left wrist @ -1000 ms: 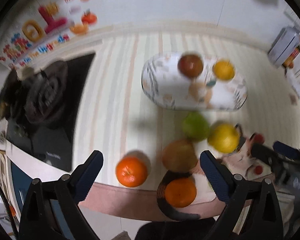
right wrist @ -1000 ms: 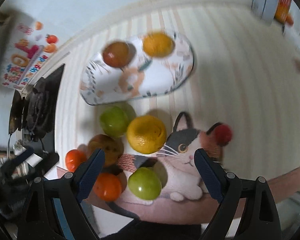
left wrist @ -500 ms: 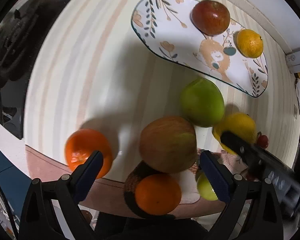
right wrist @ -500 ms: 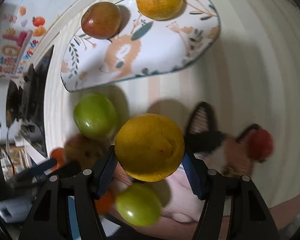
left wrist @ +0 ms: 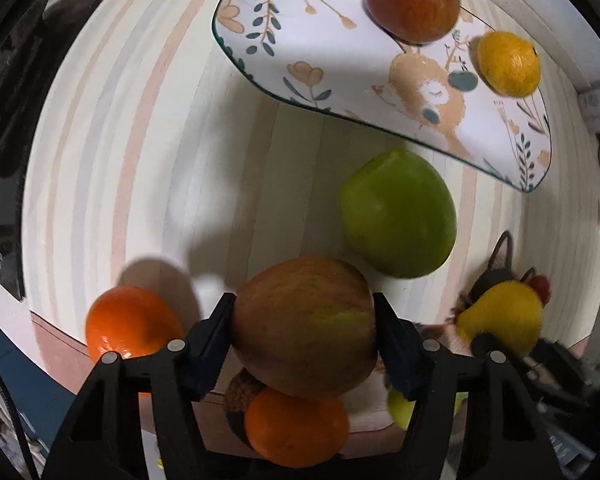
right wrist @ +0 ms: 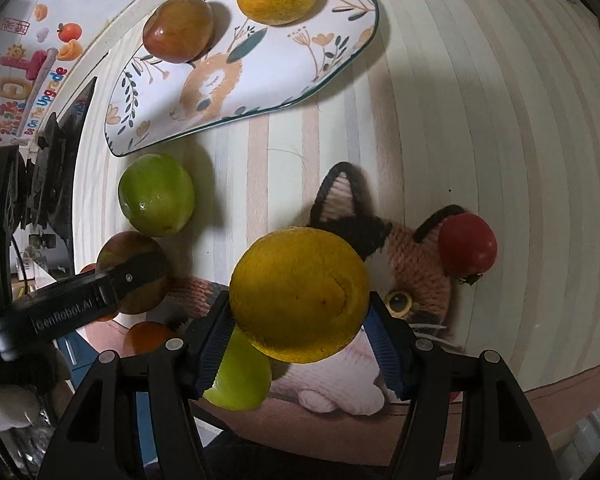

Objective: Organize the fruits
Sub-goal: 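Grasp another yellow citrus with the right tool while the left tool grasps the red-yellow apple, then carry both fruits onto the white plate and open both tools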

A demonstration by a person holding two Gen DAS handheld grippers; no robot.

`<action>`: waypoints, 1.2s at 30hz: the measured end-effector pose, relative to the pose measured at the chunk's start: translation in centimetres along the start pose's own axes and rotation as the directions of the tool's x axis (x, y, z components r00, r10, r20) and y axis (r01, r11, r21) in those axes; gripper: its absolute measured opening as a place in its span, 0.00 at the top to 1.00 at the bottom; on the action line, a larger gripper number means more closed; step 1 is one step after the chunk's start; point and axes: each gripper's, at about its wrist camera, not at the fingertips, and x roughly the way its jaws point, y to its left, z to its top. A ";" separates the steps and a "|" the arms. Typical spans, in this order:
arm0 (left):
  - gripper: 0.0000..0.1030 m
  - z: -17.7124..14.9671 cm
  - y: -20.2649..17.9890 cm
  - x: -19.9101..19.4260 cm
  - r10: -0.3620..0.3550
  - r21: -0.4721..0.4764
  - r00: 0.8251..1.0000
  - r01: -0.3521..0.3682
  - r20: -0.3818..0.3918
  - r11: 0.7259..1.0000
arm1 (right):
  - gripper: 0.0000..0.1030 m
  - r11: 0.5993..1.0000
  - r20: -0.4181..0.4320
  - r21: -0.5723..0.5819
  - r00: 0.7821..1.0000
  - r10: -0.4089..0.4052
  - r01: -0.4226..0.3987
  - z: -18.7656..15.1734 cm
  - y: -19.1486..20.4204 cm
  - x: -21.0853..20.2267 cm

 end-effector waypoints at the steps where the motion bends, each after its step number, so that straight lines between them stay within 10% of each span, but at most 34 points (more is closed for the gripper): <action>1: 0.38 -0.2 -0.1 0.0 0.007 0.010 1.000 -0.007 0.006 1.000 | 0.35 1.000 0.000 0.003 1.000 0.002 -0.002 0.1 -0.1 0.0; 13: 0.39 0.8 -2.2 0.3 0.052 0.053 0.998 -0.054 0.030 0.997 | 0.36 1.000 0.017 -0.006 1.000 -0.018 0.018 0.7 0.3 -0.5; 22: 0.39 1.0 -2.6 -6.6 -0.007 0.093 0.991 -0.005 0.133 0.996 | 0.36 0.998 0.110 -0.003 0.992 0.062 -0.062 2.7 1.6 -5.2; 36: 0.39 14.7 -0.5 -8.2 0.076 0.099 0.979 -0.096 0.188 0.990 | 0.36 0.999 0.112 -0.009 0.993 -0.042 0.043 12.8 3.6 -3.0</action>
